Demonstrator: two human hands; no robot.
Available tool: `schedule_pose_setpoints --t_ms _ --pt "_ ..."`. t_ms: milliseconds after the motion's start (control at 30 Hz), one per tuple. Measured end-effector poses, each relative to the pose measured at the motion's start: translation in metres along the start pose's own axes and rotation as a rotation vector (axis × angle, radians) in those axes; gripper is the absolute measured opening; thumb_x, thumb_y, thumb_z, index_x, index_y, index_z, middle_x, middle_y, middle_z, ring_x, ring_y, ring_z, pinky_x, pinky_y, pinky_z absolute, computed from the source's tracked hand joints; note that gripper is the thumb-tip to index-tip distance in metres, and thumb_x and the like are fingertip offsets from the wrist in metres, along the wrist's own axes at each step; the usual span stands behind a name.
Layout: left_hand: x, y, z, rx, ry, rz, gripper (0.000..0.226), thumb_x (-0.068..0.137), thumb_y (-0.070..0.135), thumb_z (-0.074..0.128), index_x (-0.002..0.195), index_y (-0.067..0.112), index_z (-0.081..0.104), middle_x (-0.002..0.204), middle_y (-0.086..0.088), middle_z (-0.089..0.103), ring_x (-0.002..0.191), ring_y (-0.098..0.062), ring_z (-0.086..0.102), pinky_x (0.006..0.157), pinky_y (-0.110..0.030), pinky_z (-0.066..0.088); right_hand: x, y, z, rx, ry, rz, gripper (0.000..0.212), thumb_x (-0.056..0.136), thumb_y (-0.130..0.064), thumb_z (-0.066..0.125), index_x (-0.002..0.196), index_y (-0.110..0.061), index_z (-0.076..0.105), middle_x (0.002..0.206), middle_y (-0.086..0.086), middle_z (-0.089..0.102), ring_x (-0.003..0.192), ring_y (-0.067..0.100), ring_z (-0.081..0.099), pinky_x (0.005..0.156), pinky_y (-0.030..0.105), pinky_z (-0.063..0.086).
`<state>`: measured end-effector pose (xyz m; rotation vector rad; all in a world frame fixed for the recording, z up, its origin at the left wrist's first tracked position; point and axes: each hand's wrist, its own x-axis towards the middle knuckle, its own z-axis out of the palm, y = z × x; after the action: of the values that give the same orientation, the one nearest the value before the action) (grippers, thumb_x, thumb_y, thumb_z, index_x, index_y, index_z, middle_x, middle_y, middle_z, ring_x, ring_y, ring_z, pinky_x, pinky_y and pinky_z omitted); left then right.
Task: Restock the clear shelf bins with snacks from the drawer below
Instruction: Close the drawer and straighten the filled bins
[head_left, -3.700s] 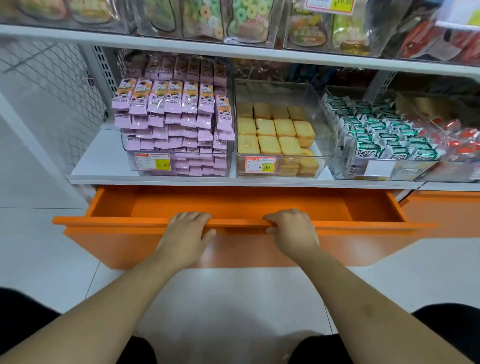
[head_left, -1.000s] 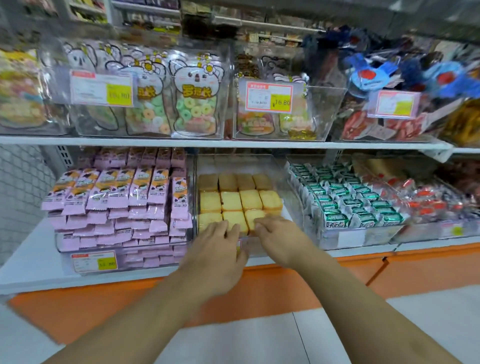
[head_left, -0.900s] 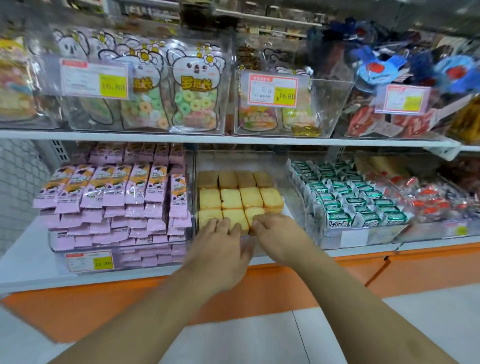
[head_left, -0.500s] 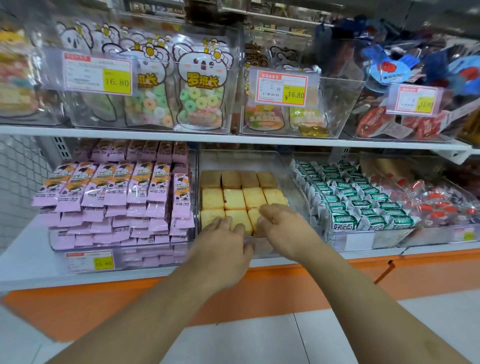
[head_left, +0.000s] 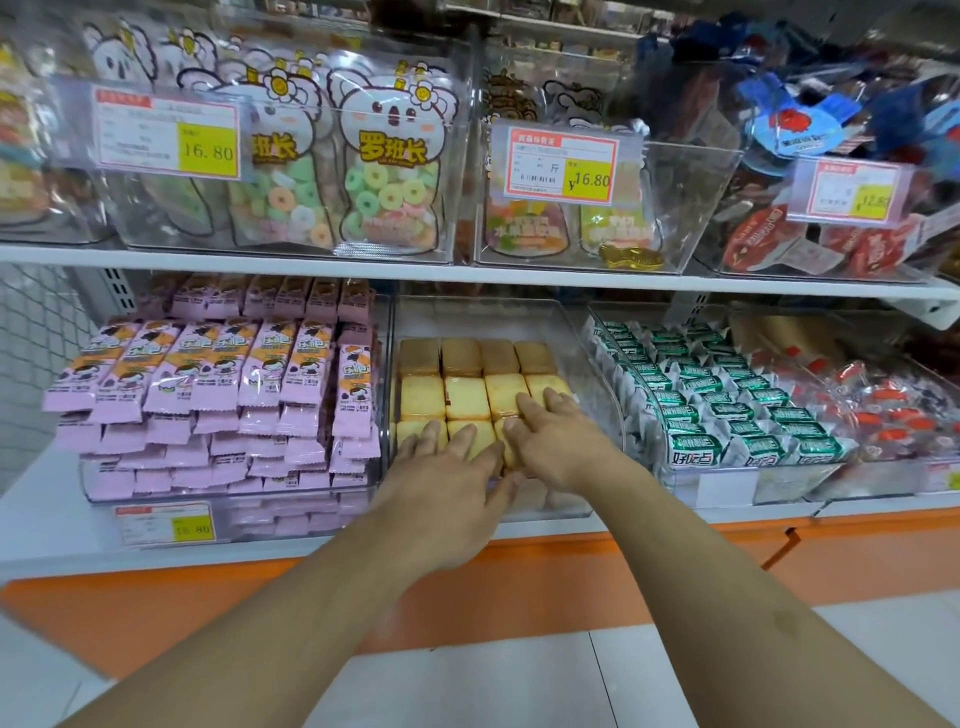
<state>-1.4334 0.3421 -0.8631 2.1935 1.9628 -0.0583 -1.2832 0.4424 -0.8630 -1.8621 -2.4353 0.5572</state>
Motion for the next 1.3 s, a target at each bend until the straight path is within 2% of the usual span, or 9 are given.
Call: schedule_pose_setpoints --t_ms 100,200,333,600,833,1067,1300 --pt "0.0 0.0 0.001 -0.008 -0.002 -0.001 0.066 0.102 0.069 0.008 0.163 0.044 0.006 0.174 0.002 0.001 0.159 -0.035 -0.006 0.129 -0.051 0.003 -0.006 0.002 -0.001 0.059 -0.002 -0.014 0.062 0.111 -0.05 0.029 0.167 -0.026 0.016 0.175 0.012 0.002 0.161 0.028 -0.005 0.128 0.044 0.001" --pt "0.0 0.0 0.002 -0.027 -0.002 -0.003 0.064 0.101 0.071 0.007 0.161 0.05 0.002 0.174 0.002 0.001 0.159 -0.035 -0.006 0.129 -0.052 0.003 -0.012 0.007 -0.005 0.103 0.001 -0.039 0.061 0.11 -0.039 0.041 0.166 -0.027 0.021 0.175 0.007 0.003 0.161 0.024 -0.006 0.13 0.042 0.002" --pt "0.003 0.0 0.003 -0.033 0.016 -0.018 0.067 0.101 0.071 0.007 0.162 0.045 0.012 0.174 0.002 0.005 0.159 -0.036 -0.002 0.128 -0.053 0.006 -0.013 0.013 -0.008 0.077 -0.029 -0.071 0.066 0.104 -0.026 0.055 0.164 -0.032 0.028 0.173 0.009 0.012 0.16 0.025 0.006 0.129 0.041 0.015" --pt "0.004 0.001 0.003 -0.047 0.01 -0.026 0.065 0.102 0.069 0.008 0.162 0.045 0.014 0.174 0.002 0.003 0.16 -0.034 -0.004 0.127 -0.059 0.002 -0.009 0.003 -0.007 0.126 -0.009 -0.024 0.063 0.105 -0.021 0.054 0.16 -0.042 0.034 0.175 0.0 0.008 0.161 0.022 0.005 0.129 0.042 0.015" --pt "0.003 -0.005 0.001 -0.039 -0.015 0.024 0.066 0.103 0.069 0.01 0.163 0.041 0.015 0.174 0.0 0.004 0.159 -0.036 -0.004 0.128 -0.056 0.005 -0.01 0.003 -0.005 0.071 -0.034 -0.039 0.061 0.109 -0.025 0.045 0.164 -0.042 0.023 0.175 0.001 -0.001 0.161 0.022 -0.005 0.129 0.044 0.01" --pt "0.002 -0.008 -0.001 -0.086 -0.02 0.042 0.068 0.103 0.069 0.012 0.163 0.038 0.018 0.174 0.003 0.004 0.16 -0.033 -0.005 0.128 -0.056 0.002 -0.007 0.003 -0.002 0.091 -0.012 -0.019 0.059 0.11 -0.025 0.045 0.163 -0.043 0.025 0.175 -0.001 0.001 0.161 0.02 -0.005 0.13 0.045 0.01" --pt "0.005 -0.003 0.001 -0.054 0.013 -0.01 0.066 0.104 0.066 0.009 0.163 0.038 0.017 0.174 -0.005 0.006 0.16 -0.032 -0.002 0.128 -0.055 0.006 -0.003 0.006 0.0 0.083 0.003 -0.052 0.06 0.108 -0.024 0.045 0.163 -0.04 0.028 0.175 0.003 0.005 0.161 0.022 -0.004 0.129 0.044 0.009"
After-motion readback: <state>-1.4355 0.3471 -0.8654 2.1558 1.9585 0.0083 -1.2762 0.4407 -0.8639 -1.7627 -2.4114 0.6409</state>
